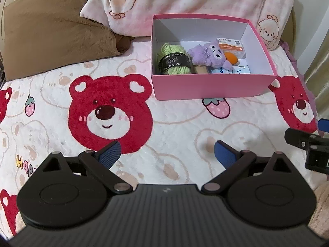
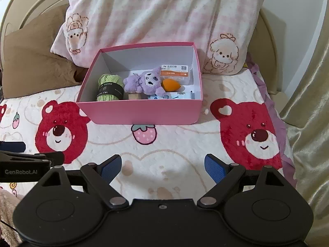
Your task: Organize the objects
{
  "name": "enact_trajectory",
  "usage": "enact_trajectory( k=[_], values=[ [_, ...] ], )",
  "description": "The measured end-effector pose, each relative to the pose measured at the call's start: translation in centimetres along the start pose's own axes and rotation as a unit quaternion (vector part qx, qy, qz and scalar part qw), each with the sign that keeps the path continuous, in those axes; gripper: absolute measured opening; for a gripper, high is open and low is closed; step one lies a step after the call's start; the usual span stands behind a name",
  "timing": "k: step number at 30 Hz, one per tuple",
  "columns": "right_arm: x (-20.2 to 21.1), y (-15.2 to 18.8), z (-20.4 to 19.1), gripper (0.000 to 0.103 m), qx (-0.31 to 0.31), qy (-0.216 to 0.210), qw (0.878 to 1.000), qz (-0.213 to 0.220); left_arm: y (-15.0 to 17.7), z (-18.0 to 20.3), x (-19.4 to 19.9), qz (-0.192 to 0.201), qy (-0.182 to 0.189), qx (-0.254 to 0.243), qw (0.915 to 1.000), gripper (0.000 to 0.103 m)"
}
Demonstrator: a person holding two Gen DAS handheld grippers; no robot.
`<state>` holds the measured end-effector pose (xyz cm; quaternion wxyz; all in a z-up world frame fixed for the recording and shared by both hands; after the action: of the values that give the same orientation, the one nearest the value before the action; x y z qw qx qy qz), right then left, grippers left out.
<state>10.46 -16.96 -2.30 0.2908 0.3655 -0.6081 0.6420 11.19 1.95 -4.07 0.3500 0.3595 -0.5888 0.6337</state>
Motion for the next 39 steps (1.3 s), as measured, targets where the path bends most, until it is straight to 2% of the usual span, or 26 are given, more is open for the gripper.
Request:
enact_trajectory(
  k=[39],
  values=[
    [-0.05,0.16,0.35,0.090,0.005,0.013,1.000,-0.008,0.13,-0.73,-0.50,-0.016,-0.021,0.003,0.9996,0.101]
  ],
)
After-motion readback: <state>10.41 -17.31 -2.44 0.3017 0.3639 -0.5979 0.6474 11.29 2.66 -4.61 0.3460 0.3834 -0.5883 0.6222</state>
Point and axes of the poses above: each gripper's, at about its wrist camera, not at the fingertips, and x roughly against the way its jaws point, z to its right, y to its underside, the point moved 4 cm from there along -x, roughly the way its jaws point, and after that the axes turned 2 degrees about y, right-handed, at the moved point
